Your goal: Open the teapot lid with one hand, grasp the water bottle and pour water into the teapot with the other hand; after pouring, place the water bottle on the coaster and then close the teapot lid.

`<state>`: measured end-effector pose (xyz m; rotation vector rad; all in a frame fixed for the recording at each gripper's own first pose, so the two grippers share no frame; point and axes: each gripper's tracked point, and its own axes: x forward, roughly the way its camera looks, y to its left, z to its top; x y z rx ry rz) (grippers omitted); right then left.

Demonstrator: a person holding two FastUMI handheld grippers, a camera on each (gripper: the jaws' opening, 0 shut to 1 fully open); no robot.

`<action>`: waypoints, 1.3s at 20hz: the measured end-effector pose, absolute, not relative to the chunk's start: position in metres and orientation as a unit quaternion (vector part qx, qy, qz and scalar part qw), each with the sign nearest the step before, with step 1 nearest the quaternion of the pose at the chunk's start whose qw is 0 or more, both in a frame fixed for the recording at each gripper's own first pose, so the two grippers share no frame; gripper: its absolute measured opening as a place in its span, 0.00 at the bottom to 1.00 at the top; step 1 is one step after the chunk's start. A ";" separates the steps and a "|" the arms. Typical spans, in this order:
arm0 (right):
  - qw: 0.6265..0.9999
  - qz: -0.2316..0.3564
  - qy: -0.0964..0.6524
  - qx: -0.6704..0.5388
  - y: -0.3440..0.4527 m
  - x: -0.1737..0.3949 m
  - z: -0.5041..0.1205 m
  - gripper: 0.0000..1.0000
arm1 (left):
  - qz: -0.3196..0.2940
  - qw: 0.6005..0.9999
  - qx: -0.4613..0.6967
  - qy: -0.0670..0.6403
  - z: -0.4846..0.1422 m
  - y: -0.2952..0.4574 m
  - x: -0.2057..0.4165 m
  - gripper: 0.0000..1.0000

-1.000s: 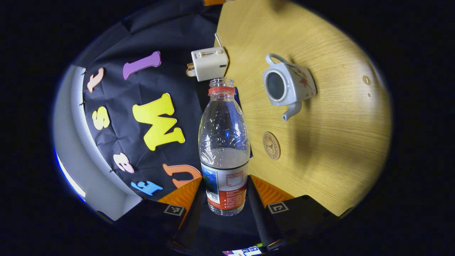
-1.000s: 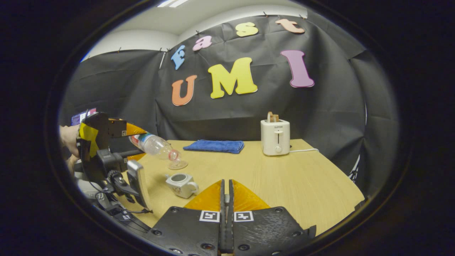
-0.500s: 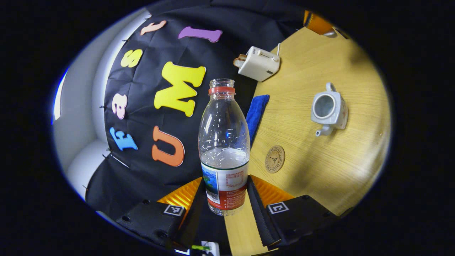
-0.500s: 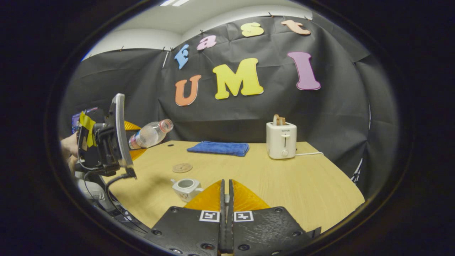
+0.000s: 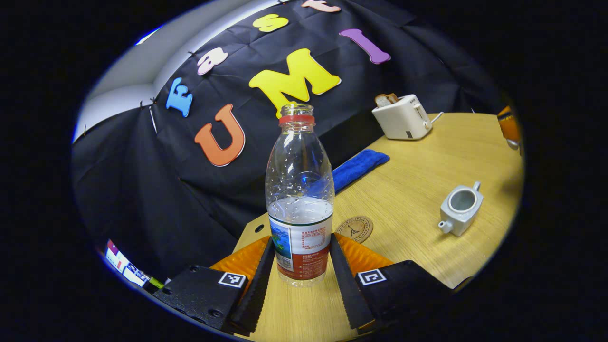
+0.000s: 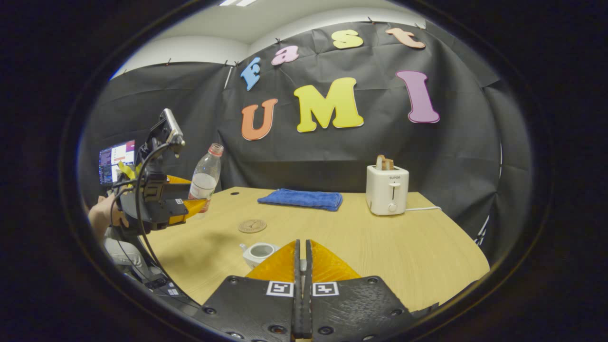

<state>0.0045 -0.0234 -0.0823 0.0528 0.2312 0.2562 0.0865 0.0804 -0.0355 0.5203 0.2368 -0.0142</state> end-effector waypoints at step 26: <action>0.982 0.122 0.141 0.022 -0.012 0.025 -0.106 0.00 | -0.078 0.991 -0.031 0.102 -0.091 0.043 0.207 0.71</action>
